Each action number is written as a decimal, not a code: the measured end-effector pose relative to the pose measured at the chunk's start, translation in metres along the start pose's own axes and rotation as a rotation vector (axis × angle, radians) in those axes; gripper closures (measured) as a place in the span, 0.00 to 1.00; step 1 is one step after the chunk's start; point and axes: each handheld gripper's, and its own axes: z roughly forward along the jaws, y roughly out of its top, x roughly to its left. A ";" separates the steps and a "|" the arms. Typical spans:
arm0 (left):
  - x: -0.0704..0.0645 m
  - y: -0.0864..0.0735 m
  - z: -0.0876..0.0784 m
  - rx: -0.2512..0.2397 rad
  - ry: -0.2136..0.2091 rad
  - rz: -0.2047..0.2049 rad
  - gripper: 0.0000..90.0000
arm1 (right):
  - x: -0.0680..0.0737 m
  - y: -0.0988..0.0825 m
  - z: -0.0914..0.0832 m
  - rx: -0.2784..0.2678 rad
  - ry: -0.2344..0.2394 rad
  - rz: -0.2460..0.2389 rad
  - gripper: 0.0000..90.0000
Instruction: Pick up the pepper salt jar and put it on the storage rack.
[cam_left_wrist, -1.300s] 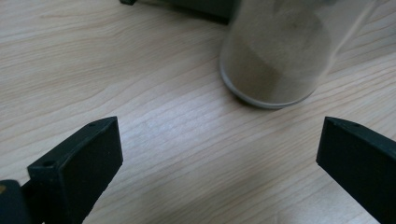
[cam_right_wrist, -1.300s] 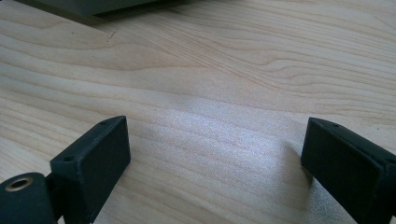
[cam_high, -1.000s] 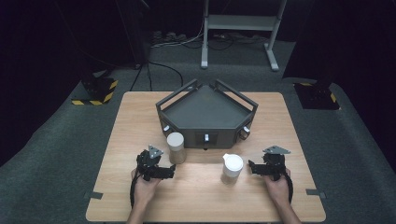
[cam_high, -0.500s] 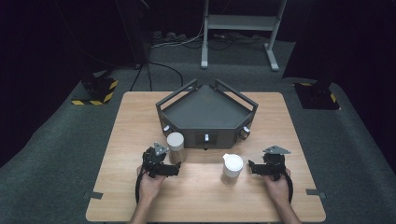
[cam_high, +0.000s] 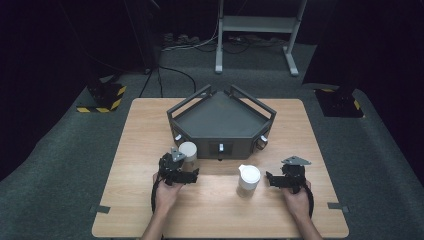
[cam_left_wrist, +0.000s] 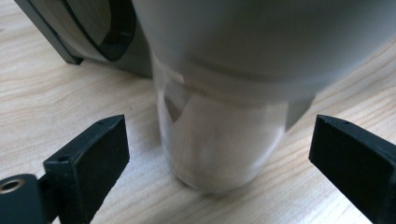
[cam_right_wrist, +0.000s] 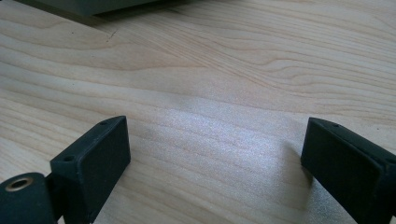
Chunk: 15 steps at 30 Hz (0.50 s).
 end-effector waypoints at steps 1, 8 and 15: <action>0.000 0.000 0.000 0.000 0.000 0.000 0.07 | 0.000 0.000 0.000 0.000 0.000 0.000 0.08; -0.002 0.007 0.003 -0.009 0.006 0.007 0.13 | 0.000 0.000 0.000 0.000 0.000 0.000 0.08; -0.002 0.011 0.008 -0.008 0.008 -0.006 0.18 | 0.000 0.000 0.000 0.000 0.000 0.000 0.08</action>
